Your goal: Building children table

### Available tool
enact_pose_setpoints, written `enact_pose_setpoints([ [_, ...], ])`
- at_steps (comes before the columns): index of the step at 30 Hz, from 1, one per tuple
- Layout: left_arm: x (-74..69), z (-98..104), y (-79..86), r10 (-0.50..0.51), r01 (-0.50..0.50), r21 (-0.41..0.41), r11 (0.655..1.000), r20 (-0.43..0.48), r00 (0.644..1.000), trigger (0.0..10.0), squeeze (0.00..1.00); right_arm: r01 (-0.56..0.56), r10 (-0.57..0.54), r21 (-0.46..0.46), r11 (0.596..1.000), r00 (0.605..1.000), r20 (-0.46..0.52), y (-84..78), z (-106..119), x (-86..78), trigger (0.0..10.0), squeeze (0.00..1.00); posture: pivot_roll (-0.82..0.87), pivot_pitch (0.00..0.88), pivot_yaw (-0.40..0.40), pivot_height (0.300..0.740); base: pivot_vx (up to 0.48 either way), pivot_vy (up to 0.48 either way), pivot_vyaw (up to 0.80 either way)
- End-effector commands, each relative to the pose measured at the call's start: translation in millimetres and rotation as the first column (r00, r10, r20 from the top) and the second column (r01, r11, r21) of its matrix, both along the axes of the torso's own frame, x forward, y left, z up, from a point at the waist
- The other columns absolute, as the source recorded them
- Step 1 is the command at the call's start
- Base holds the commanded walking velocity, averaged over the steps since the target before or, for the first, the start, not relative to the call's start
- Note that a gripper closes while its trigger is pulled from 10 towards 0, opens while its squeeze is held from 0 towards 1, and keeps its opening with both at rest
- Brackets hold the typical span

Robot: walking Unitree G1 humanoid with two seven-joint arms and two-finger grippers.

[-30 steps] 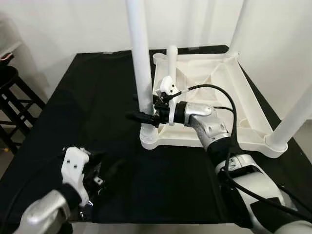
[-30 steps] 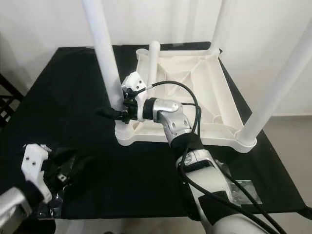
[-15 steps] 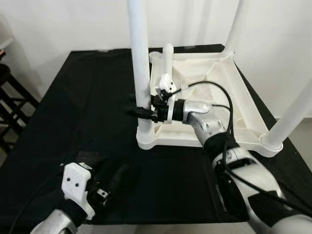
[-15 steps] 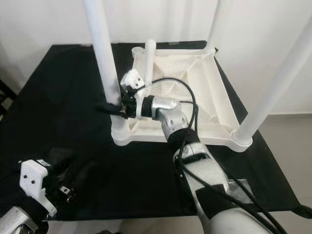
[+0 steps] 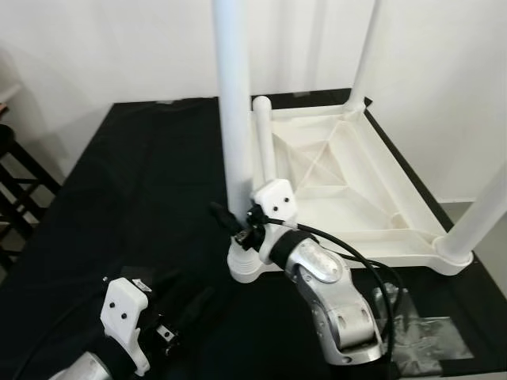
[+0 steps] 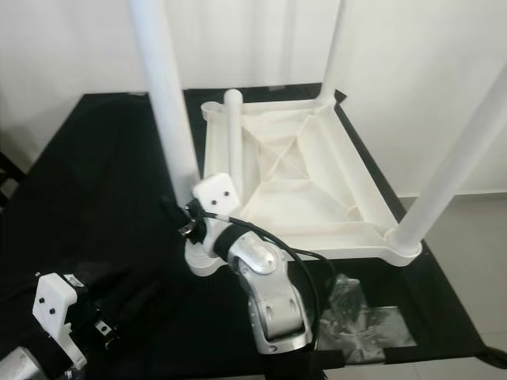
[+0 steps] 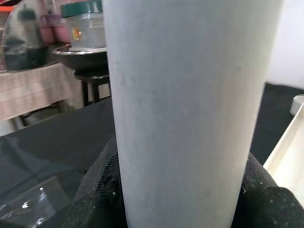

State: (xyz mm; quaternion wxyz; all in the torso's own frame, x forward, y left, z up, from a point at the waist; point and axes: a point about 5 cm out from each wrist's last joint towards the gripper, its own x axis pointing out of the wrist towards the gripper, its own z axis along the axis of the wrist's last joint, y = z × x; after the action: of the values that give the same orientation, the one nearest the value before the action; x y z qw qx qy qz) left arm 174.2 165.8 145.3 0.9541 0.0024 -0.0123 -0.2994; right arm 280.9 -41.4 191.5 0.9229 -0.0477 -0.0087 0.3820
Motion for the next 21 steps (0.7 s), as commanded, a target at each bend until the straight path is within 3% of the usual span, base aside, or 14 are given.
enact_pose_setpoints([
  [1,-1.8,-5.3,3.2,-0.002,0.002,0.008,1.0,-0.028,1.0,10.0,0.0,0.045,-0.071,-0.131,0.99,0.976,-0.204,-17.1,-38.3,4.1,10.0,0.0,0.04,0.14,0.055,0.74,0.0,0.0,0.0],
  [2,-1.8,-5.3,3.2,-0.002,0.002,0.008,1.0,-0.028,1.0,10.0,0.0,0.045,-0.071,-0.131,0.99,0.976,-0.204,-17.1,-38.3,4.1,10.0,0.0,0.04,0.14,0.055,0.74,0.0,0.0,0.0],
  [3,-1.4,-5.7,3.2,0.001,-0.001,0.009,1.0,-0.028,1.0,10.0,0.0,0.012,-0.032,-0.107,0.994,0.982,-0.184,-18.2,-30.0,11.0,10.0,1.0,0.05,0.129,0.051,0.74,0.0,0.0,0.0],
  [6,-0.3,-6.7,3.1,0.002,-0.002,0.01,1.0,-0.027,1.0,10.0,0.0,-0.117,0.11,-0.059,0.991,0.988,-0.112,-19.4,-10.3,29.2,10.0,1.0,0.06,0.122,0.046,0.74,0.0,0.0,0.0],
  [7,-0.3,-6.7,3.1,0.002,-0.002,0.01,1.0,-0.027,1.0,10.0,0.0,-0.117,0.11,-0.059,0.991,0.988,-0.112,-19.4,-10.3,29.2,10.0,1.0,0.06,0.122,0.046,0.74,0.0,0.0,0.0],
  [8,0.3,-7.1,3.2,0.003,-0.003,0.009,1.0,-0.026,1.0,10.0,0.0,-0.211,0.208,-0.039,0.977,0.976,-0.058,-19.5,-0.4,34.8,10.0,1.0,0.07,0.117,0.043,0.74,0.0,0.0,0.0],
  [9,0.9,-7.6,3.3,0.005,-0.005,0.009,1.0,-0.026,1.0,10.0,0.0,-0.329,0.329,-0.03,0.944,0.944,-0.009,-21.4,8.9,39.3,10.0,0.54,0.07,0.113,0.04,0.74,0.0,0.0,0.0],
  [10,0.9,-7.6,3.3,0.005,-0.005,0.009,1.0,-0.026,1.0,10.0,0.0,-0.329,0.329,-0.03,0.944,0.944,-0.009,-21.4,8.9,39.3,10.0,0.54,0.07,0.113,0.04,0.74,0.0,0.0,0.0],
  [11,1.2,-7.9,3.4,0.006,-0.006,0.01,1.0,-0.026,1.0,10.0,0.0,-0.401,0.401,-0.029,0.916,0.916,0.021,-23.4,14.5,41.4,10.0,0.54,0.07,0.113,0.04,0.74,0.0,0.0,0.0],
  [12,1.9,-8.5,3.3,0.006,-0.006,0.01,1.0,-0.026,1.0,10.0,0.0,-0.448,0.45,-0.052,0.892,0.892,0.031,-26.2,17.1,46.5,10.0,0.0,0.08,0.106,0.03,0.74,0.0,0.0,0.0],
  [13,1.9,-8.5,3.3,0.006,-0.006,0.01,1.0,-0.026,1.0,10.0,0.0,-0.448,0.45,-0.052,0.892,0.892,0.031,-26.2,17.1,46.5,10.0,0.0,0.08,0.106,0.03,0.74,0.0,0.0,0.0],
  [15,3.4,-9.7,3.3,0.008,-0.008,0.011,1.0,-0.026,1.0,10.0,0.0,-0.533,0.534,-0.099,0.84,0.845,-0.016,-27.6,14.7,57.9,10.0,0.0,0.09,0.097,0.02,0.74,0.0,0.0,0.0],
  [18,4.9,-10.8,3.1,0.011,-0.011,0.012,1.0,-0.027,1.0,10.0,0.0,-0.575,0.572,-0.104,0.812,0.818,-0.059,-26.9,13.1,64.8,10.0,0.0,0.1,0.089,0.012,0.74,0.0,0.0,0.0],
  [21,6.1,-11.6,2.9,0.014,-0.014,0.011,1.0,-0.028,1.0,10.0,0.0,-0.573,0.568,-0.097,0.814,0.82,-0.072,-24.9,13.1,70.8,10.0,0.0,0.1,0.085,0.008,0.74,0.0,0.0,0.0],
])
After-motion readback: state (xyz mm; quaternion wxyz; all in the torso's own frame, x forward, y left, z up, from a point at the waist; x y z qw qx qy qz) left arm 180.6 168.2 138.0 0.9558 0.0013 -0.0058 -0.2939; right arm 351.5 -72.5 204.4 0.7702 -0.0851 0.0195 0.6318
